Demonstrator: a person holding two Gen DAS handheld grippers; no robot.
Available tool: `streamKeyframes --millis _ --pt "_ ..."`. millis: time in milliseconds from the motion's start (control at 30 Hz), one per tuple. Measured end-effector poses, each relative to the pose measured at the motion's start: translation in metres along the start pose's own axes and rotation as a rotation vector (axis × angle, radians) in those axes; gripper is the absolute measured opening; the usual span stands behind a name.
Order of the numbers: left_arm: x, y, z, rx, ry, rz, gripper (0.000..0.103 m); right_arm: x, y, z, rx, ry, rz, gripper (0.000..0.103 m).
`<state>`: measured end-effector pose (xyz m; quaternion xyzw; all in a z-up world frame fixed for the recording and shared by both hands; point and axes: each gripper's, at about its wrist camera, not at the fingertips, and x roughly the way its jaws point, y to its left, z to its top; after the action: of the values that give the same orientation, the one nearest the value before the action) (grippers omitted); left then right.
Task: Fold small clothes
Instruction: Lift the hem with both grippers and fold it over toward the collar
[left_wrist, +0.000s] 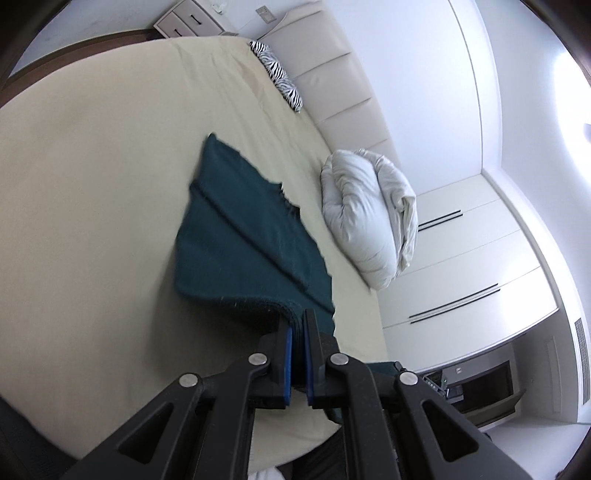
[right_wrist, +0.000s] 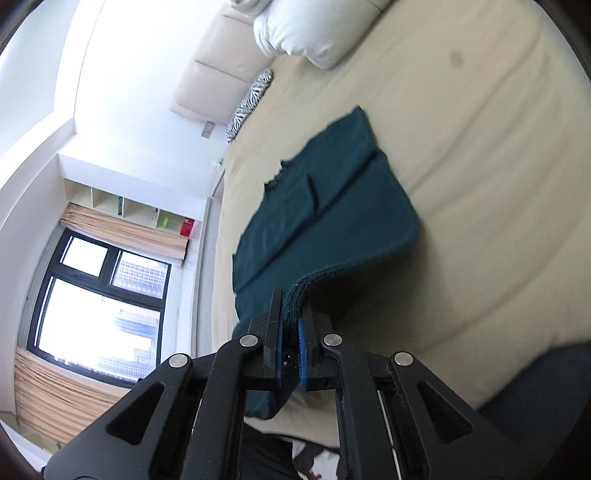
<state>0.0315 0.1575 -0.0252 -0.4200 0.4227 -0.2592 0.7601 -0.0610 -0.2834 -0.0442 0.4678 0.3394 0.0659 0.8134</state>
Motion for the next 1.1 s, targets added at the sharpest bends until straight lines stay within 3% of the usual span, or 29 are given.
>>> streamKeyframes --millis 167,567,833,1100 --pt "0.024 -0.002 0.047 -0.033 -0.041 -0.02 0.006 0.029 0.013 0.047 0.0 -0.054 -0.013 0.005" --pt "0.125 0.021 0.159 -0.092 -0.071 0.03 0.006 0.144 0.029 0.172 -0.04 -0.114 -0.119 0.005" --pt "0.19 0.039 0.213 -0.083 -0.059 0.116 0.006 0.222 0.006 0.236 -0.011 -0.125 -0.211 0.005" --pt "0.247 0.059 0.248 -0.093 -0.054 0.189 0.007 0.284 -0.03 0.268 0.012 -0.11 -0.303 0.005"
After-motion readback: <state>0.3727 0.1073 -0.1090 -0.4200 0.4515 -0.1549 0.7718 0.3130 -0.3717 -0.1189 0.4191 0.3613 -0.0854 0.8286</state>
